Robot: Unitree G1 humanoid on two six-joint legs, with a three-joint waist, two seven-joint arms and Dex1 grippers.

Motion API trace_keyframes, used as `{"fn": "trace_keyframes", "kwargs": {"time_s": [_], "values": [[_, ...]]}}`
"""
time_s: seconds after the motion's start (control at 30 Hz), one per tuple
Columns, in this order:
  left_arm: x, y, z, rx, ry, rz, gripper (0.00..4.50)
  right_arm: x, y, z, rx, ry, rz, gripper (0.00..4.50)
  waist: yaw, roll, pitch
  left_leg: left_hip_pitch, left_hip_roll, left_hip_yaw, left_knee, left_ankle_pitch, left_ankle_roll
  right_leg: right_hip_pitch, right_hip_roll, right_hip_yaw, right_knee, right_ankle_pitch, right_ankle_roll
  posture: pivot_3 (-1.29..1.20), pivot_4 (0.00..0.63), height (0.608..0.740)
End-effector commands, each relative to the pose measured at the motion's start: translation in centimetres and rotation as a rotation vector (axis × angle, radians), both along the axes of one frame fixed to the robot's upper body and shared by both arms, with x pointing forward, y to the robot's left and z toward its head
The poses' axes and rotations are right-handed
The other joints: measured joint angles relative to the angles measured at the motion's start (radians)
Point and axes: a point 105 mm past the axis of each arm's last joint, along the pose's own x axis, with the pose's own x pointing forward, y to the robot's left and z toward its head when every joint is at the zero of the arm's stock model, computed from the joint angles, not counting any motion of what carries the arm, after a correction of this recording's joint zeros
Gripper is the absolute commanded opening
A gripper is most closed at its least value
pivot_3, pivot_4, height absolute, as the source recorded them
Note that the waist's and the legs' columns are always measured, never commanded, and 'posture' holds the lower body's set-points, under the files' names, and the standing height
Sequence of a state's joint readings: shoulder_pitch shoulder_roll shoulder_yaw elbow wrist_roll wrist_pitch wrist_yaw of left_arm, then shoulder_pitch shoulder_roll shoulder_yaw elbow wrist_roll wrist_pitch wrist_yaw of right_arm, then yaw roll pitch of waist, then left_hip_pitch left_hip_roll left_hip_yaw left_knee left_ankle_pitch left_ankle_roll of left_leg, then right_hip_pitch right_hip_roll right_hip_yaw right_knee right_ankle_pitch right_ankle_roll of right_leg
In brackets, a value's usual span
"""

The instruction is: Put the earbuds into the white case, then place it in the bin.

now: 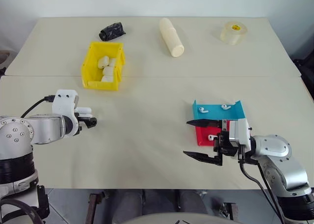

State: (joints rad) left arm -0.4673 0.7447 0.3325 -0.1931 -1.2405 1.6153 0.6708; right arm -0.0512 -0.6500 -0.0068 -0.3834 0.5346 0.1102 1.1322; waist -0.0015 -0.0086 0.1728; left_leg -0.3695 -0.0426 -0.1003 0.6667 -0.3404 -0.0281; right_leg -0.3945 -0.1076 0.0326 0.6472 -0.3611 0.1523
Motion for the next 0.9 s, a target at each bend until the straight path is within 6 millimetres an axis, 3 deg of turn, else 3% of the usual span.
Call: {"fn": "trace_keyframes", "kwargs": {"time_s": [0.03,0.63,0.73,0.87,0.9], "values": [[0.3,-0.2,0.4,0.005,-0.022,0.009,4.46,-0.4,0.3,0.7,0.017,-0.037,0.007,4.5,0.0,0.0,0.0,0.0,0.0,0.0,0.0,0.0,0.0,0.0,0.0,0.0,0.0,0.0,0.0,0.0,0.15,0.74],[1.0,-0.4,-0.6,0.019,-0.016,0.041,4.46,-0.6,0.4,0.7,0.032,-0.046,-0.031,4.5,0.013,0.001,-0.001,0.001,-0.003,0.0,0.002,0.001,0.0,0.0,-0.002,0.0,0.004,0.0,0.0,0.0,0.15,0.74],[0.8,-0.3,-0.8,0.018,-0.006,0.03,3.92,-0.5,0.4,0.7,0.034,-0.047,-0.033,4.5,0.012,0.001,-0.001,0.001,-0.003,0.0,0.002,0.001,0.0,0.0,-0.002,0.0,0.004,0.0,0.0,0.0,0.15,0.74],[0.4,0.0,-0.9,0.024,-0.005,0.029,2.81,-0.5,0.5,0.6,0.036,-0.046,-0.032,4.5,0.003,0.001,-0.001,0.001,-0.003,0.0,0.001,0.001,0.0,0.0,-0.002,0.0,0.004,0.0,0.0,0.0,0.15,0.74],[0.3,0.1,-1.0,0.025,-0.006,0.028,2.8,-0.5,0.5,0.6,0.036,-0.045,-0.031,4.5,0.002,0.001,-0.001,0.001,-0.002,0.0,0.001,0.001,0.0,0.0,-0.001,0.0,0.004,0.0,0.0,0.0,0.15,0.74]]}}
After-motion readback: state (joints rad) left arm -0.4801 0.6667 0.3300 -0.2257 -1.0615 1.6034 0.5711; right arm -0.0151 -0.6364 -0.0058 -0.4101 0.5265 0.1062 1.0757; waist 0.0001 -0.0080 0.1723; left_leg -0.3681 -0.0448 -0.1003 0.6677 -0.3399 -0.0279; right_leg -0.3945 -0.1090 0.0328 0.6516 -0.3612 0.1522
